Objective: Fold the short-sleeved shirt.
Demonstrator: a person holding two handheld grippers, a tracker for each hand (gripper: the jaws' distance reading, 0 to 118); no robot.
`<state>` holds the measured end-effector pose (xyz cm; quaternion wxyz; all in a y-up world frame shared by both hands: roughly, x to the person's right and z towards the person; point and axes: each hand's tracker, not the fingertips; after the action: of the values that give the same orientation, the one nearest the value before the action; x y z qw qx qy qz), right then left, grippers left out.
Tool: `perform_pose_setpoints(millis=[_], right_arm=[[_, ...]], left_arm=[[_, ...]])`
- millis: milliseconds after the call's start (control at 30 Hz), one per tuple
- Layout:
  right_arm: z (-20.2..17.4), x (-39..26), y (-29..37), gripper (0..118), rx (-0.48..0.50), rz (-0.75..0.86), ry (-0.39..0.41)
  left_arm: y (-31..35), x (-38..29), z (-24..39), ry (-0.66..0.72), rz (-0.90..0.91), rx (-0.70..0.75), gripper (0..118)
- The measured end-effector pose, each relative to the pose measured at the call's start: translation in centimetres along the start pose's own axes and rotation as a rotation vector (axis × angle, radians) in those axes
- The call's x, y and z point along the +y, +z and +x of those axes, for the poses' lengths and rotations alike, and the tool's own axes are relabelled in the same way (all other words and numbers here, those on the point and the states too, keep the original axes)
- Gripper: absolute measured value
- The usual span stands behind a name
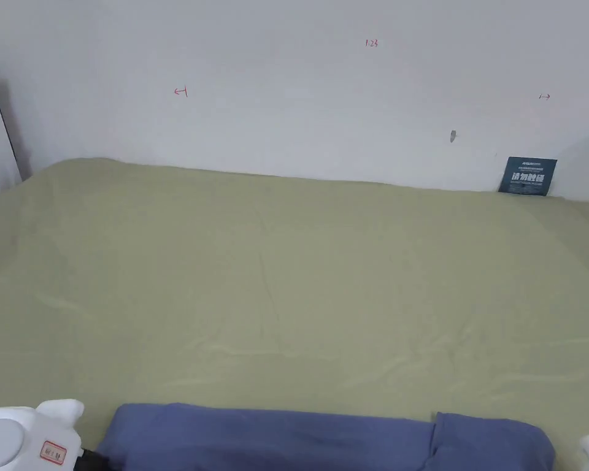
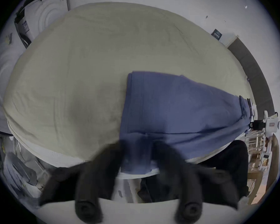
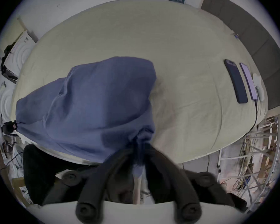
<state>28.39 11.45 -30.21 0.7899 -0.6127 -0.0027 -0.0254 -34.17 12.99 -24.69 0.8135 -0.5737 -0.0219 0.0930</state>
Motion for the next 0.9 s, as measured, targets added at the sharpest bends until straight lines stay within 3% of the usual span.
perform_pose_setpoints(millis=[33, 67, 100, 167, 333, 367, 400, 433, 467, 567, 700, 767, 833, 867, 900], right_arm=[[-0.2, -0.1, 0.9, 58, -0.017, 0.0, -0.005], [-0.2, 0.0, 1.5, 79, -0.026, 0.004, -0.004], [-0.2, 0.0, 2.5, 84, -0.029, 0.014, 0.001], [-0.7, 0.1, 4.8, 81, 0.001, 0.087, 0.005], [-3.2, 0.8, 8.3, 72, 0.019, 0.138, 0.006], [-3.6, 0.9, 8.4, 58, 0.018, 0.139, 0.024], [-4.2, 1.0, 8.3, 24, -0.002, 0.139, 0.045], [-4.5, 1.1, 7.8, 0, -0.024, 0.137, 0.05], [-4.9, 0.7, 7.7, 0, -0.041, 0.15, 0.048], [-5.4, 0.2, 7.7, 0, -0.013, 0.157, 0.062], [-5.8, -0.2, 7.8, 0, 0.01, 0.151, 0.07], [-5.9, -0.3, 7.7, 0, 0.003, 0.15, 0.075], [-5.6, 0.1, 7.7, 0, -0.001, 0.143, 0.067], [-5.6, 0.1, 7.6, 0, -0.001, 0.14, 0.063], [-5.7, 0.1, 7.5, 0, 0.0, 0.138, 0.062]], left_arm=[[0.9, 0.1, -0.1, 0.018, 0.017, -0.002, 103], [1.6, 0.2, -0.1, 0.034, 0.031, -0.005, 106], [2.7, 0.4, -0.1, 0.064, 0.067, -0.037, 106], [4.9, 1.0, 0.2, 0.09, 0.112, -0.113, 106], [6.9, 2.9, 2.4, 0.045, 0.167, -0.035, 100], [6.9, 3.1, 2.7, 0.039, 0.168, -0.03, 89], [6.3, 3.3, 2.7, 0.039, 0.164, -0.036, 54], [5.6, 3.4, 2.8, 0.039, 0.156, -0.036, 12], [5.2, 3.3, 3.1, 0.041, 0.157, -0.012, 0], [4.1, 3.1, 3.0, -0.009, 0.141, 0.006, 0], [3.5, 3.5, 0.1, 0.004, 0.126, -0.085, 0], [3.3, 4.0, -2.3, 0.052, 0.124, -0.212, 0], [2.8, 4.3, -5.7, 0.121, 0.106, -0.437, 0], [2.7, 4.2, -6.3, 0.14, 0.095, -0.529, 4], [2.3, 4.0, -7.0, 0.137, 0.119, -0.56, 36]])
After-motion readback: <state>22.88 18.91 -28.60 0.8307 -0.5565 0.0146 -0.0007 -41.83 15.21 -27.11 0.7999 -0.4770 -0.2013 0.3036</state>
